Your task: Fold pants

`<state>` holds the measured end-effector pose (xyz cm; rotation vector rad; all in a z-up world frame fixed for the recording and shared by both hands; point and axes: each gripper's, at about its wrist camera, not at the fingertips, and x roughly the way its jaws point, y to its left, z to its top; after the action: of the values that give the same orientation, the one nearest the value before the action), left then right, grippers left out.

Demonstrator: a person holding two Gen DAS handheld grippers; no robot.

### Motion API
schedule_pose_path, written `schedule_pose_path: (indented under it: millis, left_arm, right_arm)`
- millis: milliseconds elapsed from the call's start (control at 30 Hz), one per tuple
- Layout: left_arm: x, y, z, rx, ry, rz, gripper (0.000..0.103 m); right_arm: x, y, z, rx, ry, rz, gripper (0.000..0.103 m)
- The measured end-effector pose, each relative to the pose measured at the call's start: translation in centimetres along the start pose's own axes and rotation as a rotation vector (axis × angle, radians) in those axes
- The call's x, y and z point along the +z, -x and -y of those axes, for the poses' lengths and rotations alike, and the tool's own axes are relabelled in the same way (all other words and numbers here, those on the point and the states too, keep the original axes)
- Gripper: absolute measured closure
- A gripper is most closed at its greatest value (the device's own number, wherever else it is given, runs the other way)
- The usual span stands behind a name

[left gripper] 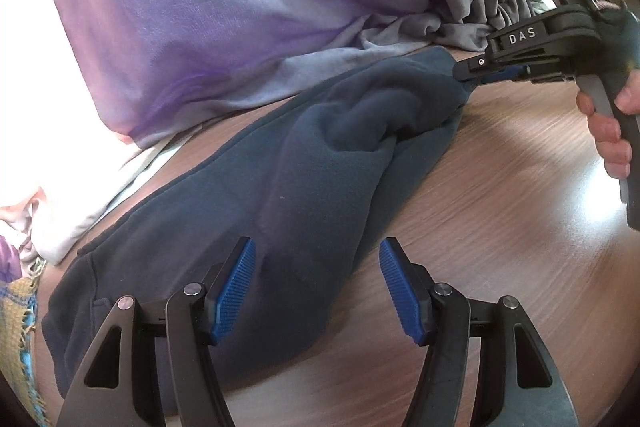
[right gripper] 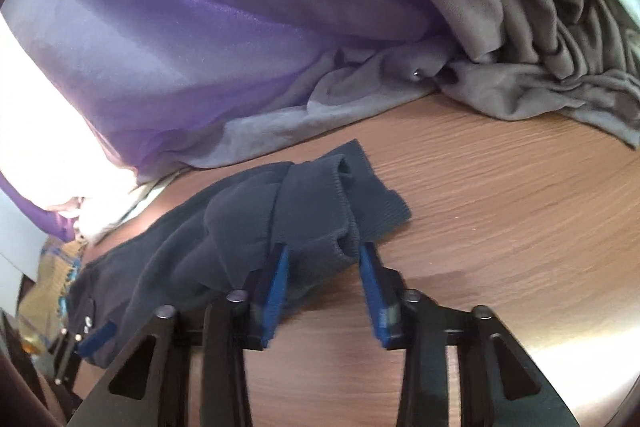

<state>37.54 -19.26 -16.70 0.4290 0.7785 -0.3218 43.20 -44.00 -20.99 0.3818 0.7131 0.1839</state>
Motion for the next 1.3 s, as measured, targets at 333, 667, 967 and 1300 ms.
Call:
schedule_pose_path:
  millis: [333, 667, 967, 1300]
  left_arm:
    - [-0.1, -0.5, 0.1, 0.006, -0.01, -0.018, 0.039]
    - [-0.4, -1.4, -0.8, 0.022, 0.016, -0.049, 0.037]
    - [0.3, 0.0, -0.9, 0.026, 0.025, -0.007, 0.035]
    - [1.8, 0.9, -1.4, 0.038, 0.027, 0.052, 0.031]
  right_arm:
    - [4.1, 2.5, -3.0, -0.126, 0.24, 0.163, 0.096]
    - [4.2, -1.8, -1.1, -0.259, 0.285, 0.03, 0.096]
    - [2.4, 0.2, 0.5, -0.246, 0.14, 0.091, 0.058]
    - [0.8, -0.6, 3.3, -0.094, -0.183, 0.094, 0.05]
